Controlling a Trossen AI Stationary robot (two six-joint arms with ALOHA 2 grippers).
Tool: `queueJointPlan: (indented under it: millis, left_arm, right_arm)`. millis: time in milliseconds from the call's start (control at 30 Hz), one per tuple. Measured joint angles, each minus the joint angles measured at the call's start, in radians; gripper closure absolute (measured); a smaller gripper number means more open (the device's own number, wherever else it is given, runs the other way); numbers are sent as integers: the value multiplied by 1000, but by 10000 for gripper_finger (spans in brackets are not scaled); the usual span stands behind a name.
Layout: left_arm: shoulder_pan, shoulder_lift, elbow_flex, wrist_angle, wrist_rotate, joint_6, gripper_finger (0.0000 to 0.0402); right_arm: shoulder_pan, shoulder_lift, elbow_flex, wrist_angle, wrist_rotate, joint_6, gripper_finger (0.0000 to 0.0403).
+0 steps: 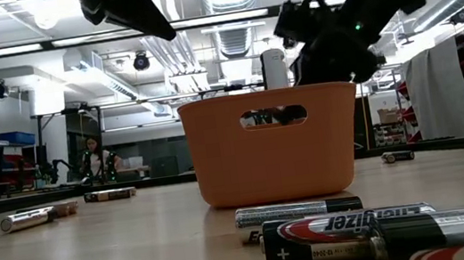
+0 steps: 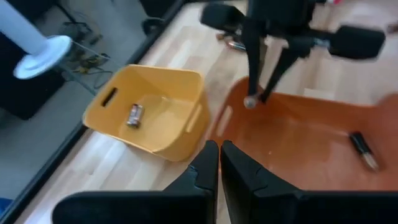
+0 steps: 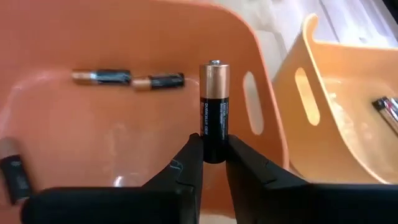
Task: Sort batteries
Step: Put the black battery into the orange bin
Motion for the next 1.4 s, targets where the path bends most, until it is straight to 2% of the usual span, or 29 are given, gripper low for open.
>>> queueJointPlan:
  millis: [100,300,433,600,833,933,1033,1200,1400]
  left_arm:
    - [4,0,0,-1,-21,-17,402]
    - [37,0,0,-10,0,-27,400]
    - [108,0,0,-39,92,-23,390]
    - [237,0,0,-150,236,-30,376]
    - [413,0,-1,-372,407,-73,363]
    - [474,0,-10,-393,462,-70,357]
    - [521,0,-31,-393,495,6,353]
    - [564,0,-97,-382,580,243,348]
    - [572,0,-222,-218,721,383,347]
  right_arm:
    - [-15,19,16,7,-19,0,324]
    - [-17,25,47,6,-73,-17,271]
    - [-21,-26,49,-8,-71,-63,249]
    - [-38,-136,50,-68,-70,-111,236]
    - [-59,-287,38,-212,-69,-111,242]
    - [-59,-322,23,-234,-70,-84,248]
    - [-59,-338,6,-241,-70,-65,253]
    - [-59,-342,1,-289,-70,-39,253]
    - [-59,-342,-3,-291,-70,-24,242]
